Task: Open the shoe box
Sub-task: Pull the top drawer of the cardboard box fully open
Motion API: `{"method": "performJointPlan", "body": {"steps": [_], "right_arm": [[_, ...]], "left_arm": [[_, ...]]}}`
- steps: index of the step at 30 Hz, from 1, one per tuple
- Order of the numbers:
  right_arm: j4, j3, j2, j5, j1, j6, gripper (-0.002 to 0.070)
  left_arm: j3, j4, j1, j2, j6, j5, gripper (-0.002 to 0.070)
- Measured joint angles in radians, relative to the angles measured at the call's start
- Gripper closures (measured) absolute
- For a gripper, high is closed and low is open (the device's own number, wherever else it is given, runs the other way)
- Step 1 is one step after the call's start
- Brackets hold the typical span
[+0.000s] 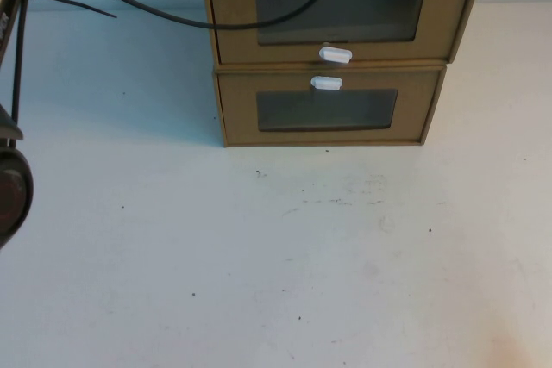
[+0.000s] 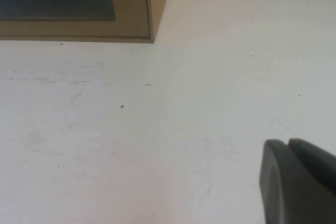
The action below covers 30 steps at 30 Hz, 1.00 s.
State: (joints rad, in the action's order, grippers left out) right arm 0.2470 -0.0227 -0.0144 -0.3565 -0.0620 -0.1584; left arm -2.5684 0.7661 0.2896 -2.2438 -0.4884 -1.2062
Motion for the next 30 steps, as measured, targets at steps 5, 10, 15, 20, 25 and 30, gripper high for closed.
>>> {"method": "performJointPlan", "body": {"steps": [5, 10, 15, 20, 25, 30], "right_arm": [[0.0, 0.0, 0.0, 0.0, 0.0, 0.0, 0.069], [0.0, 0.0, 0.0, 0.0, 0.0, 0.0, 0.069], [0.0, 0.0, 0.0, 0.0, 0.0, 0.0, 0.0689], [0.002, -0.002, 0.0, 0.031, 0.0, 0.0, 0.069], [0.224, -0.002, 0.0, 0.193, 0.0, 0.002, 0.0689], [0.505, -0.002, 0.0, 0.285, 0.0, 0.004, 0.069]], "left_arm": [[0.0, -0.006, 0.002, 0.0, 0.0, 0.005, 0.0679], [-0.004, -0.008, 0.004, 0.0, 0.01, 0.005, 0.0679], [-0.005, -0.015, 0.004, 0.0, 0.021, 0.005, 0.0679], [-0.006, -0.015, 0.005, 0.0, 0.023, 0.003, 0.0679], [-0.006, -0.015, 0.005, 0.0, 0.023, 0.003, 0.0679], [-0.006, -0.015, 0.005, 0.0, 0.025, -0.001, 0.0679]]}}
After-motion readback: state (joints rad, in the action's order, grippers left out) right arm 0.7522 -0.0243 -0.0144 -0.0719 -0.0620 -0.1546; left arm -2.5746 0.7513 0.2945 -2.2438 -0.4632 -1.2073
